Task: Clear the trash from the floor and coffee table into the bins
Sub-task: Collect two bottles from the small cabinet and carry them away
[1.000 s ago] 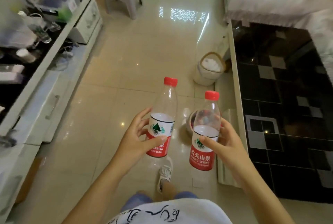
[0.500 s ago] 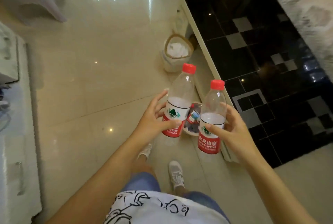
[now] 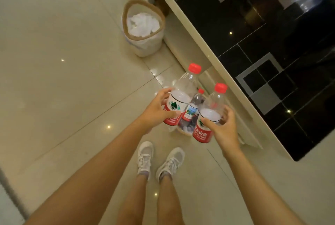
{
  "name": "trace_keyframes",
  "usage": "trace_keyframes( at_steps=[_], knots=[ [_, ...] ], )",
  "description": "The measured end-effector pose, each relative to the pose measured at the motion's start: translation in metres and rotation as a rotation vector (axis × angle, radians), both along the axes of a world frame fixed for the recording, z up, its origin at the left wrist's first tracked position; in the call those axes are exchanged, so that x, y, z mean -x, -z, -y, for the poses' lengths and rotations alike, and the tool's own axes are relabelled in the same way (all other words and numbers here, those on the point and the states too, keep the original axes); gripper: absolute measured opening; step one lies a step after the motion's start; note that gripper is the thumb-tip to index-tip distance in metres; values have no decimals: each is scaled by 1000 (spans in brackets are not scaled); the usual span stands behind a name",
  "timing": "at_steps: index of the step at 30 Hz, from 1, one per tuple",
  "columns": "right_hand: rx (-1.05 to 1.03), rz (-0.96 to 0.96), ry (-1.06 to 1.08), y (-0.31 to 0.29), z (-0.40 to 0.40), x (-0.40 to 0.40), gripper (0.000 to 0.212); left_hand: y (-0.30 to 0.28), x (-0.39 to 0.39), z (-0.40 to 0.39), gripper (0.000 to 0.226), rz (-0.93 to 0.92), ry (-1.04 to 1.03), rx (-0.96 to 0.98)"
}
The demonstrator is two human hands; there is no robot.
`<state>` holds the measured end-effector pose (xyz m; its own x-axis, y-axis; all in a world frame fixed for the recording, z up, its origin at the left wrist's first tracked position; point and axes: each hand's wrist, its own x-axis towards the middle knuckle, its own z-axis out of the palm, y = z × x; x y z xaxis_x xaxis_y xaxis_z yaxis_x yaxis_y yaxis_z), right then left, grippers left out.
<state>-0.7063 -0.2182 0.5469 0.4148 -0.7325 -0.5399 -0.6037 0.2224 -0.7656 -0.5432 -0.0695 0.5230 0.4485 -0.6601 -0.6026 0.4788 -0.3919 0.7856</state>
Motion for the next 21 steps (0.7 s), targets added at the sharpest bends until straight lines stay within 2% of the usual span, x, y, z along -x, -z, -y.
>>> trace_keyframes(
  at_steps=[5,10,18,21],
  knots=[
    [25,-67,77,110,13,2,76,109,12,45,76,-12,-3,-66],
    [21,-107,111,183,20,14,82,173,29,70,76,27,-43,-91],
    [-66,-144,60,221,34,5,69,207,30,73,83,86,119,-197],
    [-88,-218,1,217,33,9,55,207,29,72,66,154,205,-218]
  ],
)
